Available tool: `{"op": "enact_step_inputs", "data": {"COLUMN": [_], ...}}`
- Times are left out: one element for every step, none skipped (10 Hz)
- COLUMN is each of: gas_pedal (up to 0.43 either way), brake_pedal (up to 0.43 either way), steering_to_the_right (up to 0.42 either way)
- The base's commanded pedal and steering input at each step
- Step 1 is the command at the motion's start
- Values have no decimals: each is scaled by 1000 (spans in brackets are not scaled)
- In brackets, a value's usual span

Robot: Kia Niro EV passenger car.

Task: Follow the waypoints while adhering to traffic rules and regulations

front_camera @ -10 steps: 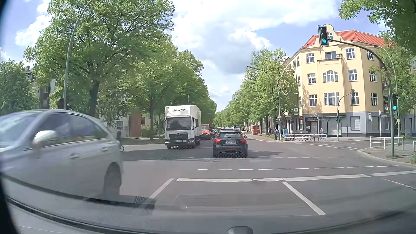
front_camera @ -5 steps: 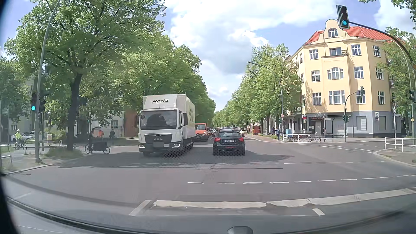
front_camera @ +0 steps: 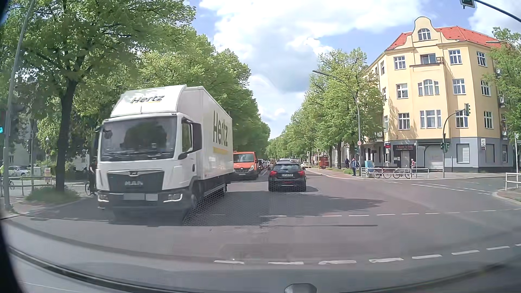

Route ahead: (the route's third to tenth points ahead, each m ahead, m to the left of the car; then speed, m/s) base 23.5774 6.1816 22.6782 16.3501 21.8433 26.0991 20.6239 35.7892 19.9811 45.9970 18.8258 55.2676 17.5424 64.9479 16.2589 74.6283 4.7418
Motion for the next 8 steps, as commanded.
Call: {"op": "enact_step_inputs", "data": {"gas_pedal": [8, 0, 0, 0, 0, 59, 98, 87], "brake_pedal": [24, 24, 24, 18, 24, 18, 24, 24], "steering_to_the_right": [-22, -20, -16, -16, -17, -16, -15, -13]}}
